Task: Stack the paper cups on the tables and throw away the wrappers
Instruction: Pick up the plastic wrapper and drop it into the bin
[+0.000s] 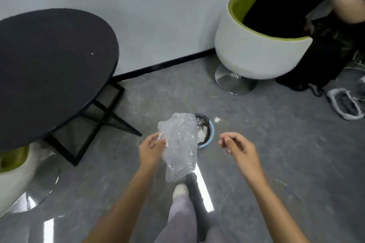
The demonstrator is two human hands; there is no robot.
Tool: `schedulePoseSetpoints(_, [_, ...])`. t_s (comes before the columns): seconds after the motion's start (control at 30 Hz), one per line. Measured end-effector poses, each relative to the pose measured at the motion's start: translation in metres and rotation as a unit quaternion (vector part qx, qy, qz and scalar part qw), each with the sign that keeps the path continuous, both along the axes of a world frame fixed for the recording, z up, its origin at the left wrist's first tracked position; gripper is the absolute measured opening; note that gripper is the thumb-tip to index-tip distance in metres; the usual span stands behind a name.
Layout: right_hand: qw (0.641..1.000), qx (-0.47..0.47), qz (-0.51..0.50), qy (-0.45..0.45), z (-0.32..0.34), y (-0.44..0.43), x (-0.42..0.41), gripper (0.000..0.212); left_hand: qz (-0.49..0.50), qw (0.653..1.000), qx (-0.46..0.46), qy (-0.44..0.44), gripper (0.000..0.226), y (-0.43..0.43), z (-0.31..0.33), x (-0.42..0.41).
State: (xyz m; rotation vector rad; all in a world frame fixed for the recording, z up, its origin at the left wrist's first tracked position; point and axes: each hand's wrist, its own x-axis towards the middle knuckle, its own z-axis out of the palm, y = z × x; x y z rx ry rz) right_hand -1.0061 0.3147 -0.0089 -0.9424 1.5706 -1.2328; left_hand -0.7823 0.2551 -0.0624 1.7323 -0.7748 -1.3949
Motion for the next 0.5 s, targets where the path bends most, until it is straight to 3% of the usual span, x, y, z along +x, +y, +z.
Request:
schedulePoseSetpoints(0.27, [0.994,0.061,-0.083,-0.035,-0.06,-0.028,-0.025,0.02,-0.054,0.996,0.05,-0.048,0.037,-0.077,-0.078,-0.031])
schedulePoseSetpoints(0.5, [0.992,0.096,-0.062,-0.047,-0.15,-0.053,-0.044,0.022,-0.058,0.995,0.057,-0.059,0.033,-0.134,-0.17,-0.074])
